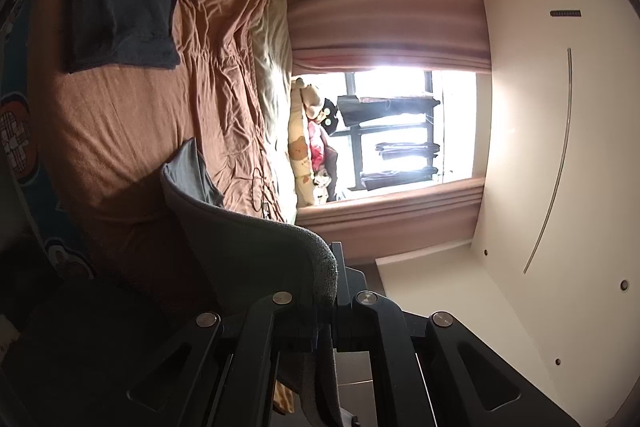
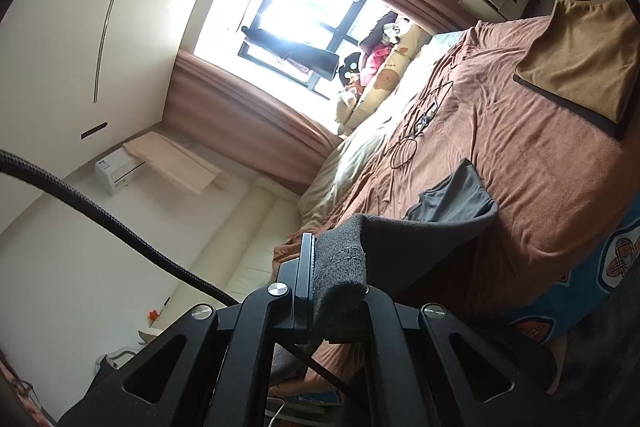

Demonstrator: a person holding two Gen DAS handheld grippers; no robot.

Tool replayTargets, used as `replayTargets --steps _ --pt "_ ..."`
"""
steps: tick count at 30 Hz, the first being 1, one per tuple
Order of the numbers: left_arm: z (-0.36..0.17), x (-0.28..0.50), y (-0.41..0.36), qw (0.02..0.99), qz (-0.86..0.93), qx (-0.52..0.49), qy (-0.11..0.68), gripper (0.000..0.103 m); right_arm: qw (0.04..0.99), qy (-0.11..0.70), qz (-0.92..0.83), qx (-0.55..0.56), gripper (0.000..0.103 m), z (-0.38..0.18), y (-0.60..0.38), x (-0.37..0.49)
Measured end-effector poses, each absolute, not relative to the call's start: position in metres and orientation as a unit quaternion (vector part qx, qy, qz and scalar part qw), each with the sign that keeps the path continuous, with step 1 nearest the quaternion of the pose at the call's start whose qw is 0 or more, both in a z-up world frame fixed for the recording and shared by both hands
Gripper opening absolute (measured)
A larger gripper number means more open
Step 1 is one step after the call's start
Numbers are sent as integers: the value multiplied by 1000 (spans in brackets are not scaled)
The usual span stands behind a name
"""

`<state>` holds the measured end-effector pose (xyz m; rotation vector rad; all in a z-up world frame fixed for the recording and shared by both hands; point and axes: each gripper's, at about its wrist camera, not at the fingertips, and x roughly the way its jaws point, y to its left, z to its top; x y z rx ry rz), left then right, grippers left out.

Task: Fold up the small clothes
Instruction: 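Grasp the shirt hem with both tools and lift it, then carry the held hem with both tools over toward the collar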

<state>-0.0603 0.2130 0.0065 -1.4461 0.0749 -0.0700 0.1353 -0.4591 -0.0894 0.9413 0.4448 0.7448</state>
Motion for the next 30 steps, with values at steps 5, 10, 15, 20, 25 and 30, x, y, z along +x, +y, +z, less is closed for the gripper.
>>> replayTargets --steps 5,10,15,20,25,30 --pt "7 -32 221 745 -19 -665 49 3 801 223 341 439 0 -91 -447 168" --pt "8 5 233 744 -9 -665 56 3 801 233 335 439 0 -87 -430 213" --pt "8 44 245 746 6 -663 64 3 802 241 332 435 0 -77 -414 255" --pt "6 84 260 747 20 -660 75 3 805 253 329 423 0 -71 -395 294" --pt "-4 125 275 748 39 -656 95 3 809 271 319 413 0 -70 -377 333" --pt "-23 164 287 743 51 -658 115 3 815 293 298 401 0 -70 -359 367"
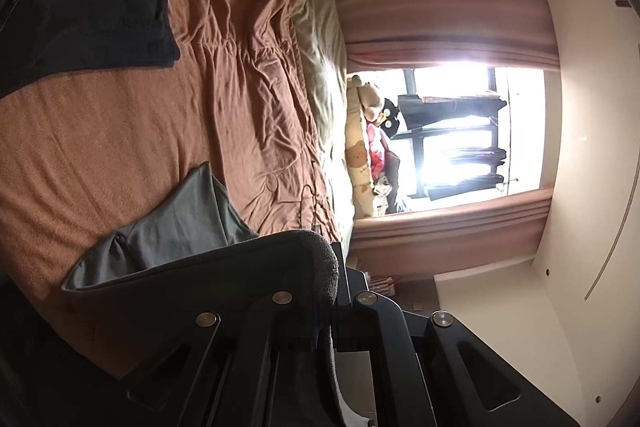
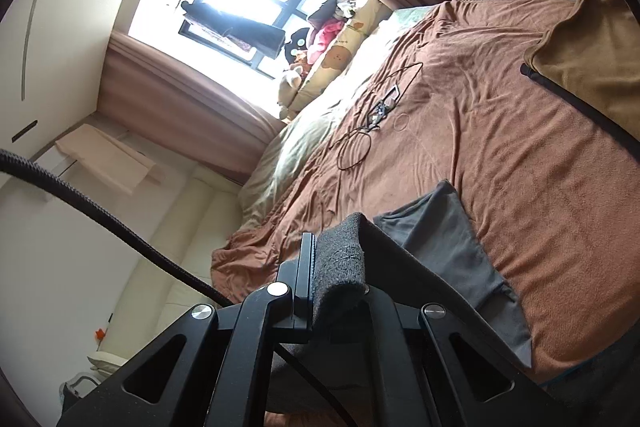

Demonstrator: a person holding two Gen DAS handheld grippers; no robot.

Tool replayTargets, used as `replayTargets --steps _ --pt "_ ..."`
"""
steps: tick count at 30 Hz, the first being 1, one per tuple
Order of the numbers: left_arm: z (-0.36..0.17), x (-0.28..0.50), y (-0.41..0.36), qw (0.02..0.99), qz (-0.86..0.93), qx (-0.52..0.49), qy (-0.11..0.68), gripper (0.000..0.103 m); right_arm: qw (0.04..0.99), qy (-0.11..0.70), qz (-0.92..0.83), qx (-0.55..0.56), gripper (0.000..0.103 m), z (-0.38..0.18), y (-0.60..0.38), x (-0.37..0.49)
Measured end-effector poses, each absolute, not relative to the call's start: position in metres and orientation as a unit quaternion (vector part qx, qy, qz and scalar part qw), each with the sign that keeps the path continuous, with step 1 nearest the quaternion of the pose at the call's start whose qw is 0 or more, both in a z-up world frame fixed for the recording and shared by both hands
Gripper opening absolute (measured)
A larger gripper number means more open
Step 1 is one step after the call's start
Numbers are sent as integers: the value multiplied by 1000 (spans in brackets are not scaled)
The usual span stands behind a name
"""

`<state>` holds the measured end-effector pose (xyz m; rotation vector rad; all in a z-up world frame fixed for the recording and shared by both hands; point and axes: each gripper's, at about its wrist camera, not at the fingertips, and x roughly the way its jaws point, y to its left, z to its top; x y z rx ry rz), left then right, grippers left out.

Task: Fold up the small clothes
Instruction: 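Carry the held hem with both tools over toward the collar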

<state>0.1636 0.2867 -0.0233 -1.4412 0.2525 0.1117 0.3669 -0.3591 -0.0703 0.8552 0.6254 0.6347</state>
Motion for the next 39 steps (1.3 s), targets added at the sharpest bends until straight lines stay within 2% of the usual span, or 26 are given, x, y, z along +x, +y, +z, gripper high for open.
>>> replayTargets --steps 21,39 --pt "-121 288 326 712 129 -659 204 3 799 401 219 391 0 -135 -299 501" --pt "-193 371 349 691 169 -641 287 4 785 448 201 377 0 -163 -269 558"
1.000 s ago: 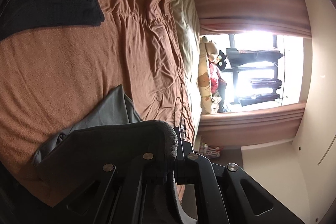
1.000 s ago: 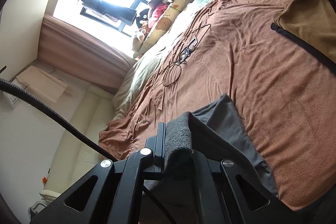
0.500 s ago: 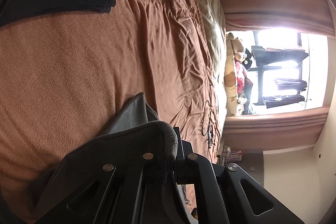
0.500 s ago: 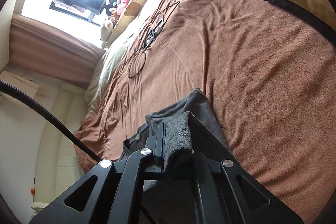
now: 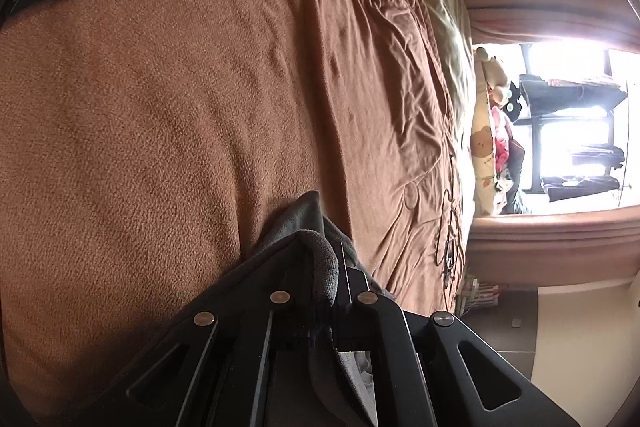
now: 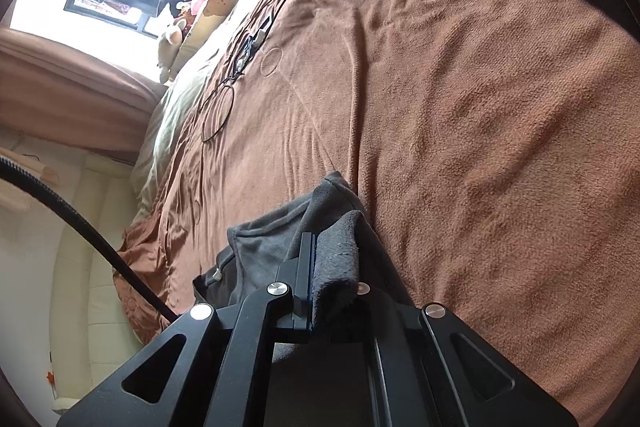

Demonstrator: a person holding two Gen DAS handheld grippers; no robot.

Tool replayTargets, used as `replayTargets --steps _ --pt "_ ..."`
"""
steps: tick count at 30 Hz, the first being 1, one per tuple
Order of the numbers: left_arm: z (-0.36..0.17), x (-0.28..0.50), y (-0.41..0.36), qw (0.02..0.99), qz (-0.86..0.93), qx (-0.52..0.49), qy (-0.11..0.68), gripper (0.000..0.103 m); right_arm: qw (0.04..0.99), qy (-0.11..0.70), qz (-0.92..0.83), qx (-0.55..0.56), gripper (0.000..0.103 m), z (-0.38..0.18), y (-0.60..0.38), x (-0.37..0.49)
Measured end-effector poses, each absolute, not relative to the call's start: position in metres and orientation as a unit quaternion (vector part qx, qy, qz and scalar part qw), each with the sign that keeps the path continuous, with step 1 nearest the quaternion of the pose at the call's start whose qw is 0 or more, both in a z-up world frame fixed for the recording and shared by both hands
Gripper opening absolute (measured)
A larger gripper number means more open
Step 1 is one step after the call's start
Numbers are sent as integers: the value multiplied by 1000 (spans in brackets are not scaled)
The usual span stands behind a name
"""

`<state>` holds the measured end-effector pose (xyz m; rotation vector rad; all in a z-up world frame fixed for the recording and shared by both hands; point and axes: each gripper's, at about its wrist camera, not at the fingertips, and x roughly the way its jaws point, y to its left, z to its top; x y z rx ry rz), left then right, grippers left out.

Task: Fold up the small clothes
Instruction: 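Carry the held hem with both tools over toward the collar, then open both tools and release the hem onto the shirt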

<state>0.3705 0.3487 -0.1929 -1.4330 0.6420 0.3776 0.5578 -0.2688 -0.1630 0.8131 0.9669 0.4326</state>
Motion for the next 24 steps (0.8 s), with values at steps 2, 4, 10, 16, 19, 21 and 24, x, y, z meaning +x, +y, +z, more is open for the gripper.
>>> replayTargets --steps 2,4,10,16,19,21,24 --pt "-194 378 346 692 152 -638 302 7 792 447 208 361 1 -155 -265 556" --pt "-187 383 344 706 134 -622 312 28 803 442 216 338 4 -145 -262 551" --pt "-155 377 342 762 124 -547 323 79 836 421 197 293 68 -131 -270 536" --pt "-138 375 327 809 110 -421 395 79 860 437 181 193 68 -114 -266 513" --pt "-136 373 315 826 104 -341 437 79 867 446 181 131 68 -103 -253 501" --pt "-139 373 305 831 103 -289 464 79 869 452 179 93 68 -97 -244 496" --pt "-146 370 293 833 101 -230 492 79 866 465 178 48 68 -92 -232 490"
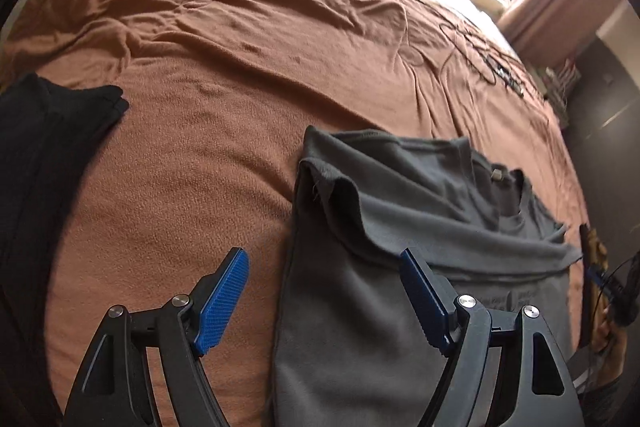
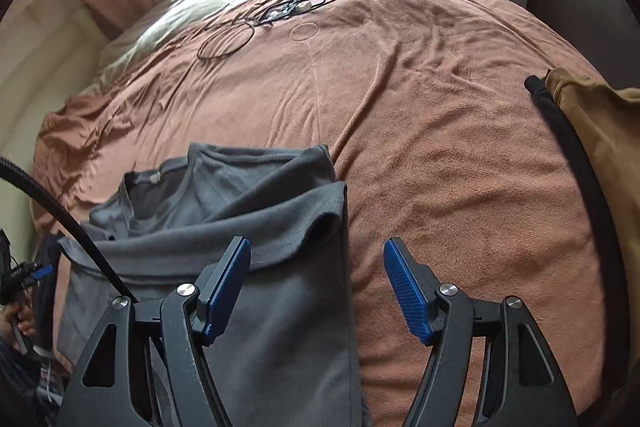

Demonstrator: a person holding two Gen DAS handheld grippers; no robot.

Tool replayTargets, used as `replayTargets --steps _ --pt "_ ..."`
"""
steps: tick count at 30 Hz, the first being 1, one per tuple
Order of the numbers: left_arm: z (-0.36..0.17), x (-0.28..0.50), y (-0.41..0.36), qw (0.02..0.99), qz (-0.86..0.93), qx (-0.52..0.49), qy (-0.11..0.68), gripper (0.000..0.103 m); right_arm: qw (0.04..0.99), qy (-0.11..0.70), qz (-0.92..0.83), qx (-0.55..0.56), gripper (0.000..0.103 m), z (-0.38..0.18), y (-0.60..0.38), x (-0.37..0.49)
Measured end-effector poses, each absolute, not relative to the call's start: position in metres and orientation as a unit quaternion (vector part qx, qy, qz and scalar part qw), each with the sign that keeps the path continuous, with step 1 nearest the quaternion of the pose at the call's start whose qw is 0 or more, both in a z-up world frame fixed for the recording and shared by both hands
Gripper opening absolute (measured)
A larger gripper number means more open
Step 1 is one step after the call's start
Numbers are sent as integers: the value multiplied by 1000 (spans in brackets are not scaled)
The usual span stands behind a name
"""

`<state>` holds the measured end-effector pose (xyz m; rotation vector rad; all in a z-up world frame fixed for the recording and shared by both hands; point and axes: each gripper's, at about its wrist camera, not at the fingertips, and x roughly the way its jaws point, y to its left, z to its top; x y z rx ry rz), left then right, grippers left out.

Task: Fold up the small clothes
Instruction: 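Open both tools and release the hem onto the shirt, then grasp the folded shirt's side edge with both tools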

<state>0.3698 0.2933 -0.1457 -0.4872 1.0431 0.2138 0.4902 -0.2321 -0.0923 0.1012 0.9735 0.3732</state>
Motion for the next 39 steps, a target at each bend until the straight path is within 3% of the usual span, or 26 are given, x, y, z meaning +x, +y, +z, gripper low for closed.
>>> replayTargets --steps 12,20,31,39 --pt "-183 381 252 811 100 -72 572 79 846 500 151 -105 68 -114 -185 485" --pt "-208 404 259 798 124 -66 586 79 838 511 127 -142 68 -138 -169 506" --pt "-204 449 282 813 146 -83 557 78 854 490 115 -130 68 -148 -164 556" --pt "-207 468 304 823 146 -140 531 60 865 478 119 -98 67 -153 -167 584"
